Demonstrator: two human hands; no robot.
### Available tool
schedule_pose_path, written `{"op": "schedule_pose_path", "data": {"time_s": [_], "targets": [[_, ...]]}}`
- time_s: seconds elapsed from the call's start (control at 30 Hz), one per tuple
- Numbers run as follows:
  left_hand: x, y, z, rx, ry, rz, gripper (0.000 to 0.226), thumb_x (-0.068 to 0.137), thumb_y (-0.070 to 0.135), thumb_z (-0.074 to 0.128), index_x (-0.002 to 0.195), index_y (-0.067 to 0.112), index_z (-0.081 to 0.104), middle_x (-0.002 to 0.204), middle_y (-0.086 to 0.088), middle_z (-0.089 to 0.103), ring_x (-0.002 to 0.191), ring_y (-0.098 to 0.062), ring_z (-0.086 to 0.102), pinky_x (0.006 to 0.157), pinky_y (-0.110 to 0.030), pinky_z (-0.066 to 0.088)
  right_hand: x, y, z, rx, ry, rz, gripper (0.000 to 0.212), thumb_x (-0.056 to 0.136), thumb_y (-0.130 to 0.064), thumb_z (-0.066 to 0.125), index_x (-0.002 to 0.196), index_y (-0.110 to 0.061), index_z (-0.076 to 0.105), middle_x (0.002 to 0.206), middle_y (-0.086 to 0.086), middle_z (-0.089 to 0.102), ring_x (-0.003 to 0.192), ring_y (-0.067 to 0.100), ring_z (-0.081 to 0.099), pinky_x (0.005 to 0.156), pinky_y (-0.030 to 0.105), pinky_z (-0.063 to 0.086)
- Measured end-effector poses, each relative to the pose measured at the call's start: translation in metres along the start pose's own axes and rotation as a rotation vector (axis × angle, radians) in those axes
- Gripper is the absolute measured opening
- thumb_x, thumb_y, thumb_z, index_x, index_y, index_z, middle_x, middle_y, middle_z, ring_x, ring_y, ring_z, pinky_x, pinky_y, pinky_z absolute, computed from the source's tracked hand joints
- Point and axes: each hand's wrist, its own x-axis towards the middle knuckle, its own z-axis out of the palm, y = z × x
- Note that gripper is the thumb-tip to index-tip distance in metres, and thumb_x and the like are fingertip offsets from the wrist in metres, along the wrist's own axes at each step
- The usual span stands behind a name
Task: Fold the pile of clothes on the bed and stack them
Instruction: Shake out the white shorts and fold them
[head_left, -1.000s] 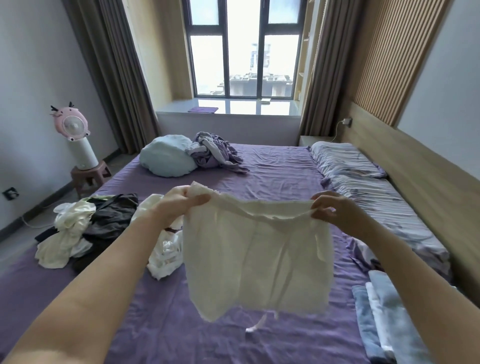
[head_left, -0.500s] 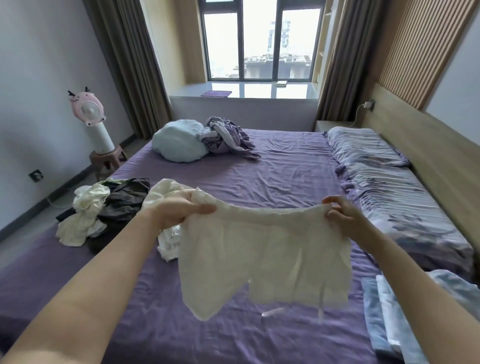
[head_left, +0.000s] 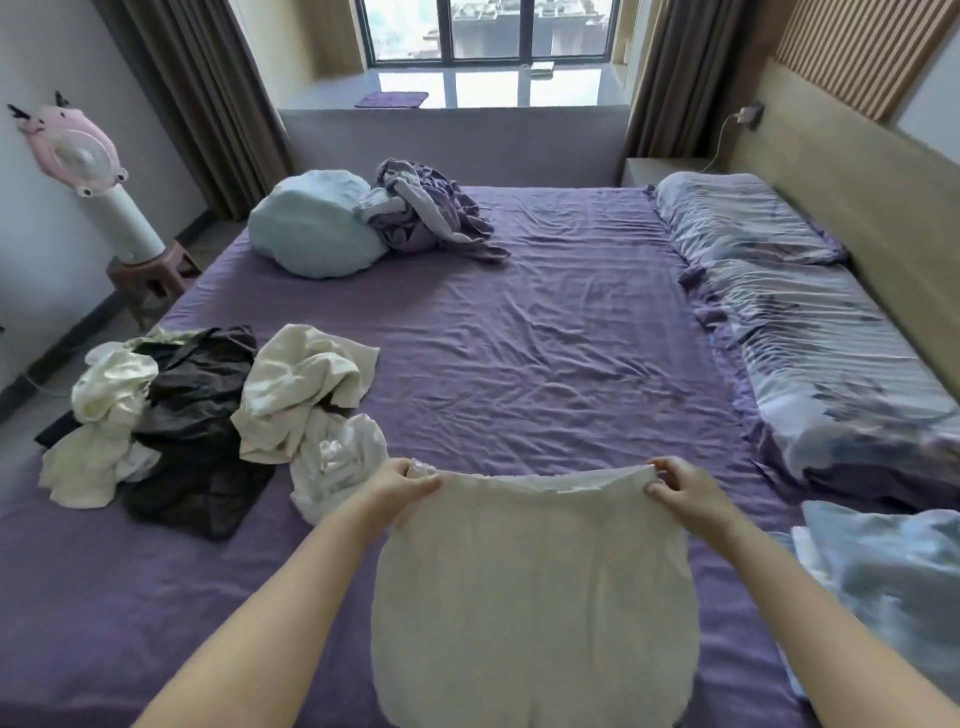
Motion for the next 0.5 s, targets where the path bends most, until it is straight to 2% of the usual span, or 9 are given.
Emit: {"op": "schedule_pose_path", "data": {"time_s": [0.07,0.17,0.27,0.37,0.43,0.5], "targets": [[0.03,-0.018,0.008,-0.012,0.045,-0.005,0.007,0.088,0.012,0.068,0.085,0.007,0.064,0.082,-0.003,0.064,0.069,-0.009,0.06,0.06,-0.02,0.048,0.016,0.013,0.024,0.035,0.053,0.079,0.019,0.087,-0.001,0.058,0.106,0.001,0.061,0.101,0.017,0.066,0.096,0.033,0.06,0.082,0.039,0.045],[0.073,-0.04,0.013,0.021,0.079,-0.017,0.021,0.085,0.01,0.071,0.069,0.016,0.058,0.072,0.008,0.061,0.064,-0.002,0.057,0.056,-0.017,0.044,0.037,0.028,0.057,0.097,0.109,0.175,0.019,0.087,0.0,0.058,0.106,-0.002,0.062,0.101,0.013,0.066,0.095,0.028,0.06,0.081,0.034,0.043],[0.112,-0.053,0.017,0.02,0.064,-0.051,0.013,0.084,0.012,0.071,0.076,0.017,0.062,0.078,0.006,0.063,0.075,-0.01,0.058,0.065,-0.023,0.045,0.056,0.039,0.084,0.151,0.196,0.245,0.012,0.092,-0.005,0.054,0.1,-0.012,0.06,0.097,0.006,0.065,0.091,0.024,0.059,0.073,0.03,0.041],[0.148,-0.058,0.02,0.027,0.047,-0.064,0.007,0.084,0.011,0.07,0.084,0.012,0.063,0.079,0.002,0.063,0.074,-0.012,0.056,0.067,-0.027,0.044,0.078,0.043,0.103,0.162,0.28,0.271,0.011,0.095,-0.008,0.052,0.102,-0.012,0.059,0.09,0.001,0.063,0.079,0.016,0.055,0.063,0.022,0.04],[0.169,-0.058,0.024,0.048,0.043,-0.066,0.008,0.084,0.01,0.069,0.09,0.009,0.064,0.082,0.0,0.064,0.077,-0.014,0.057,0.07,-0.028,0.044,0.094,0.046,0.112,0.158,0.309,0.277,0.016,0.095,-0.006,0.052,0.108,-0.007,0.061,0.091,0.003,0.062,0.083,0.018,0.056,0.068,0.026,0.04],[0.19,-0.058,0.028,0.071,0.063,-0.06,0.007,0.084,0.01,0.067,0.089,0.013,0.063,0.084,0.0,0.065,0.079,-0.016,0.058,0.072,-0.029,0.044,0.112,0.049,0.118,0.142,0.307,0.282,0.019,0.094,-0.006,0.054,0.111,-0.005,0.062,0.095,0.003,0.063,0.09,0.019,0.057,0.075,0.027,0.039]]}}
